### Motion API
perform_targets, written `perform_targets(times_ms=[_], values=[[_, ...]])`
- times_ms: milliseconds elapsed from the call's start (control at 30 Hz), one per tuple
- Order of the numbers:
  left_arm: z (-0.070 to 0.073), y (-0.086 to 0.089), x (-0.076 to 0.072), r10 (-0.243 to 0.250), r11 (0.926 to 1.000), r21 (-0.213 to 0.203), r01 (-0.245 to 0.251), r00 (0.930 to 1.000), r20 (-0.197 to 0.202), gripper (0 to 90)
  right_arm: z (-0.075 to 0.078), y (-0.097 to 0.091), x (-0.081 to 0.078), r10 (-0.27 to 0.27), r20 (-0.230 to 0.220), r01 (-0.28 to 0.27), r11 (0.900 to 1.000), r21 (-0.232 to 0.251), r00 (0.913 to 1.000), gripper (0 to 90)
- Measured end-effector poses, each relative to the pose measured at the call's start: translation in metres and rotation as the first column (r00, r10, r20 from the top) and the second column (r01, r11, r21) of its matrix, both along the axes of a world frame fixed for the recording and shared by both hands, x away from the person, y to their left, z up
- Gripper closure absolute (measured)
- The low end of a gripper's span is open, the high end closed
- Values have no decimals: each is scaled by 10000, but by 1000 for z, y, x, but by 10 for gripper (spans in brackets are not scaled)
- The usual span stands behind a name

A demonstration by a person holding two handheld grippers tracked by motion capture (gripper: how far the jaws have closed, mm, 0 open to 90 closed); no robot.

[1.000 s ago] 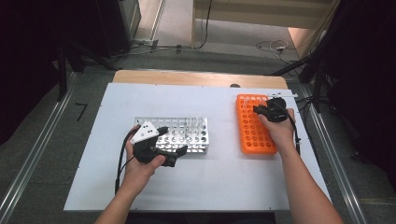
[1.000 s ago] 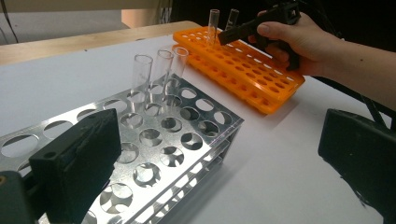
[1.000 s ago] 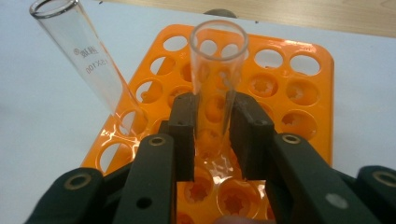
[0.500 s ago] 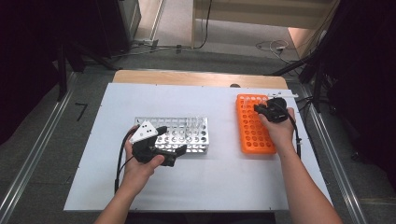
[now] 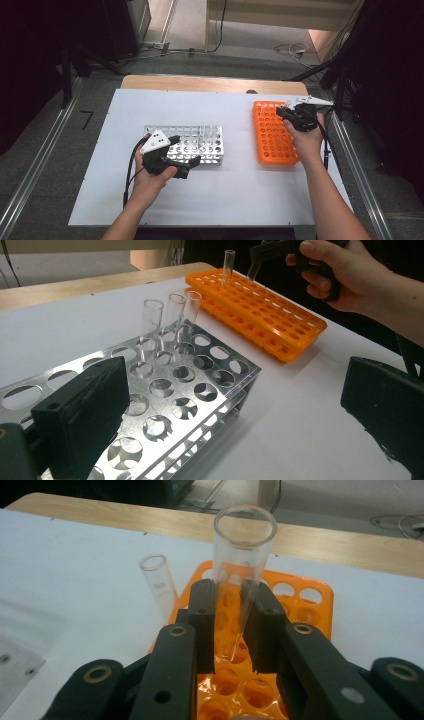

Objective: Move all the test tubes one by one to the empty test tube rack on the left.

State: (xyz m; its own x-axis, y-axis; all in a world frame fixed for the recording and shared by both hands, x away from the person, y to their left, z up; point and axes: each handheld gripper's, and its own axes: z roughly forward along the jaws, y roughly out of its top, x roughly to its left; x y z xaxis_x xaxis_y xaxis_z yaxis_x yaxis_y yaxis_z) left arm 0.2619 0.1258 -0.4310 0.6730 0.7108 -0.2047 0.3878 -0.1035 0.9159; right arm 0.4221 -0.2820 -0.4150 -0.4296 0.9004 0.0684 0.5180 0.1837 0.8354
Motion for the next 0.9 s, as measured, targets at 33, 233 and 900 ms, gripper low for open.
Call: perform_targets(times_ms=[33,233,900], values=[[0,0,0,3,10000,-7,-3,10000,11,0,2,1,-3,37,44,-37,10000,-14,10000,734],[0,-2,0,-18,9999,103,17,10000,68,0,12,5,-20,543,184,-547,9983,190,9984,734],[1,-6,0,-180,9998,120,179,9998,82,0,15,28,-75,2150,317,-2159,9759,307,9761,734]])
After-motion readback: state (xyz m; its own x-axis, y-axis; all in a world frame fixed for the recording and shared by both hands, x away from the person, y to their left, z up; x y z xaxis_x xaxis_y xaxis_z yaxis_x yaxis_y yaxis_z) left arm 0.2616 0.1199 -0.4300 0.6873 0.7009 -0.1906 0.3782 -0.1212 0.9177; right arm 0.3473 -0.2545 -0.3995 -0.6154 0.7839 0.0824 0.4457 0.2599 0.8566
